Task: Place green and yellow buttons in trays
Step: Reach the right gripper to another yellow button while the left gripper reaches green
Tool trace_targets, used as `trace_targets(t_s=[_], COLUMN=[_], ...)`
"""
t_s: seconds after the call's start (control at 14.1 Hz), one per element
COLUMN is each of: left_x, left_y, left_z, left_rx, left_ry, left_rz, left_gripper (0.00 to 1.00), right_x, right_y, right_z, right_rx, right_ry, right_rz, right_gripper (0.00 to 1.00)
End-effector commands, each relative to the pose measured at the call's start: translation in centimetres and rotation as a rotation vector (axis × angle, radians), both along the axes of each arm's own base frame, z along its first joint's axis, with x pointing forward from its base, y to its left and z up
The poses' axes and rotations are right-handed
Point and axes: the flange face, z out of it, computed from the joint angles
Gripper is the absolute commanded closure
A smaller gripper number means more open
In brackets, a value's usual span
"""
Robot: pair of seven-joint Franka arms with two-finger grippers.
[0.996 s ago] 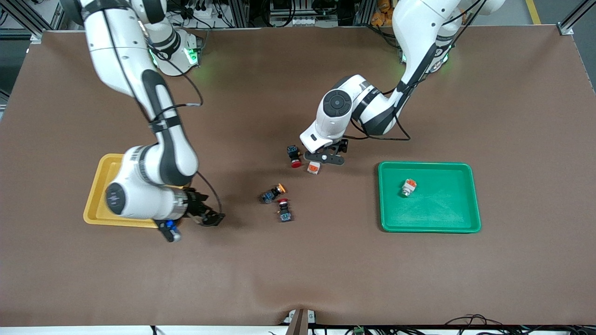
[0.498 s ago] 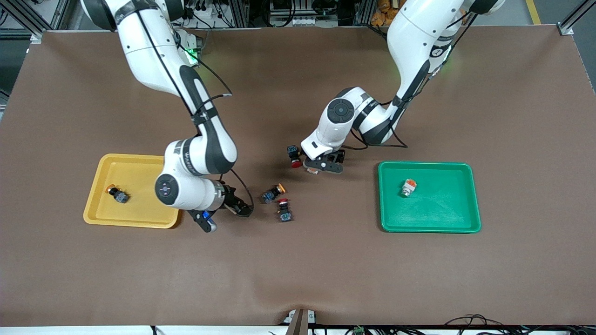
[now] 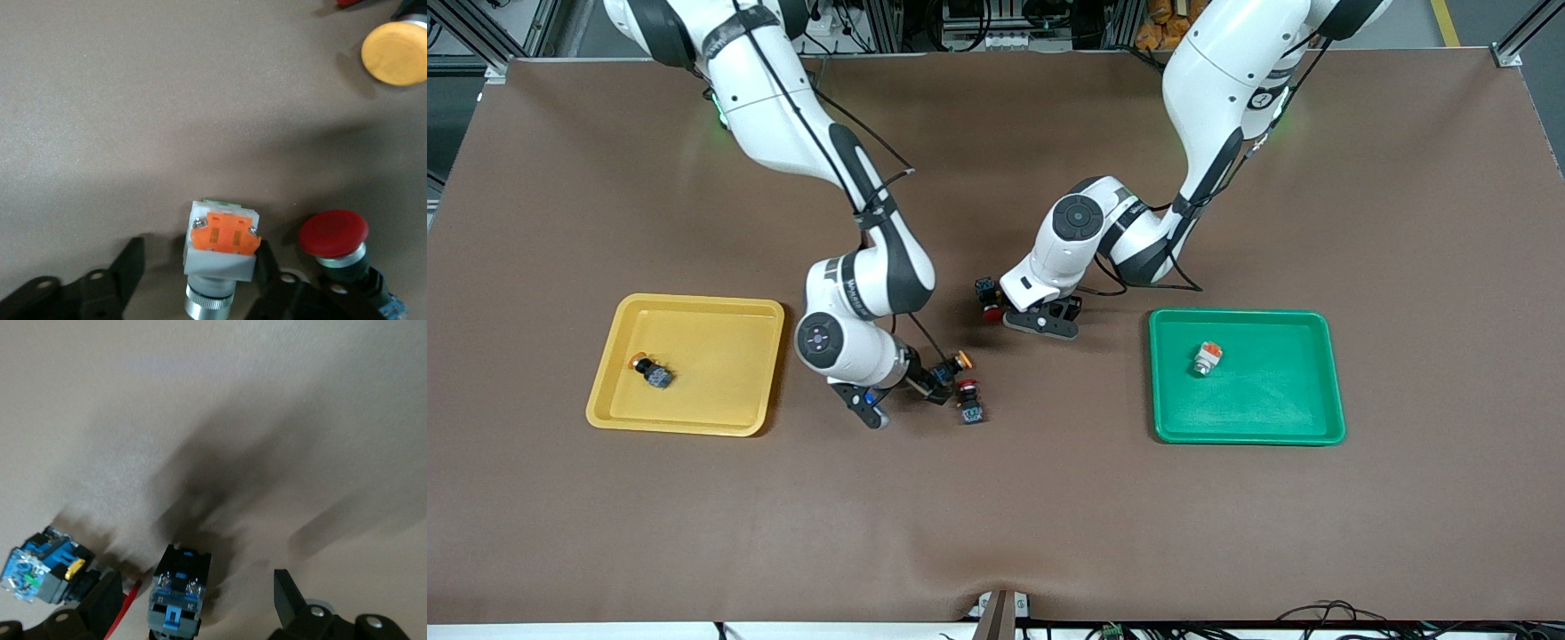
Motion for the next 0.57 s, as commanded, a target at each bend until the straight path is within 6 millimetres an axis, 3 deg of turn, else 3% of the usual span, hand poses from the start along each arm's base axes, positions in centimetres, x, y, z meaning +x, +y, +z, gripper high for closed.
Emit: trace_targets(t_s=[0.0,0.07,0.14,0.21,0.36,0.43,0.5], left_x=[0.2,0.2,0.2,0.4,2.1,3.0,3.8], left_y=[-0.2,-0.2,-0.2,0.0,1.8,2.8,3.9], left_z=[0.2,0.2,0.2,0.5,2.2,3.7,5.0], left_rx=[0.004,0.005,0.004,0.004,0.004,0.013,0.031], left_ry=[-0.019,-0.020,-0.019,-0.024,-0.044,-0.049,-0.042], left_rz=[-0.016,-0.014,-0.016,-0.015,0.001,0.011,0.027], left_gripper=[0.79,0.93,1.00,1.00,1.00,1.00,1.00], right_x=[-0.3,-0.5,-0.5,-0.5,-0.5,-0.5,-0.7], right_y=[0.4,0.8,0.7,0.8,0.8,0.8,1.1], right_z=[0.1,0.0,0.0,0.1,0.1,0.1,0.1], right_rx=[-0.033,-0.035,-0.037,-0.037,-0.037,-0.037,-0.037], right_ry=[-0.006,-0.006,-0.005,-0.007,-0.008,-0.008,-0.008], right_rz=[0.012,0.019,0.018,0.021,0.020,0.020,0.025], right_gripper=[0.00,0.00,0.00,0.11,0.71,0.93,1.00])
